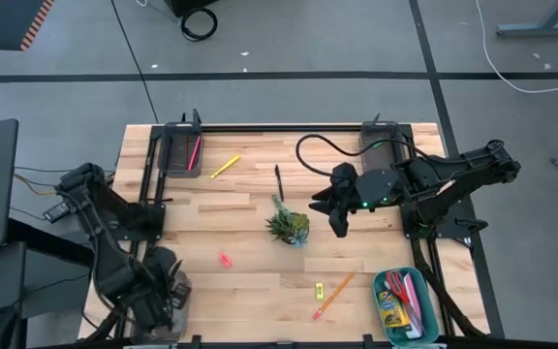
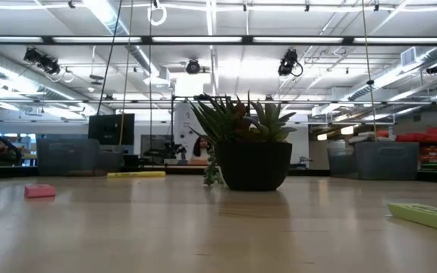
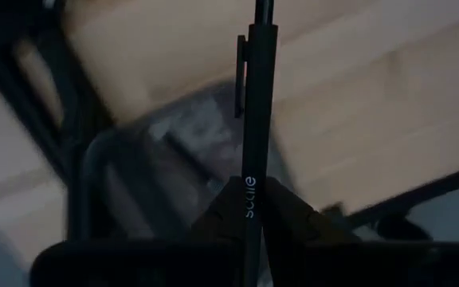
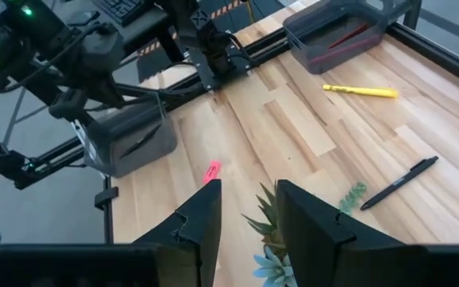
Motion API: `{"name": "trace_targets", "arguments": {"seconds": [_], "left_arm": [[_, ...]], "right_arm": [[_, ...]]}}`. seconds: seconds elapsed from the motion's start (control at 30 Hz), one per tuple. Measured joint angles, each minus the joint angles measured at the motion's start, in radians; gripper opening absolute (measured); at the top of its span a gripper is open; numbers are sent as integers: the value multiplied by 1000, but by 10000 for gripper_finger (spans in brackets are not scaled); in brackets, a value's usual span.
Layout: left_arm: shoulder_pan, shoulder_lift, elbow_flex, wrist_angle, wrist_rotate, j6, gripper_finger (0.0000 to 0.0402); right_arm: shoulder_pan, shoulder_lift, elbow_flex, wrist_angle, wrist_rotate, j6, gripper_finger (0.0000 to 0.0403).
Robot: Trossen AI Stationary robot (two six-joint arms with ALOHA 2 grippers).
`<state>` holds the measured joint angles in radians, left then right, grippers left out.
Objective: Sort crayons/erasers/pens/pencils in bins
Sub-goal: Put the bottom black ballpen into the bottom left black bin
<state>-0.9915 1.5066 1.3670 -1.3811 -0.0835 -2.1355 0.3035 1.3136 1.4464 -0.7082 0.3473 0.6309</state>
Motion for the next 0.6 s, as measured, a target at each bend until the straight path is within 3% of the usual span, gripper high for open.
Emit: {"name": "trace_targets", "arguments": {"seconds": [0.27, 0.47, 0.6], "left_arm": [[-53, 25, 0, -23, 43, -2, 34], [-120, 65, 0, 51, 101, -22, 29], [-156, 117, 1, 106, 82, -25, 54]], "right_arm": [[0, 0, 0, 0, -3, -15, 129], [0, 0, 0, -1, -4, -2, 129], [0, 0, 0, 0, -4, 0, 129]]}}
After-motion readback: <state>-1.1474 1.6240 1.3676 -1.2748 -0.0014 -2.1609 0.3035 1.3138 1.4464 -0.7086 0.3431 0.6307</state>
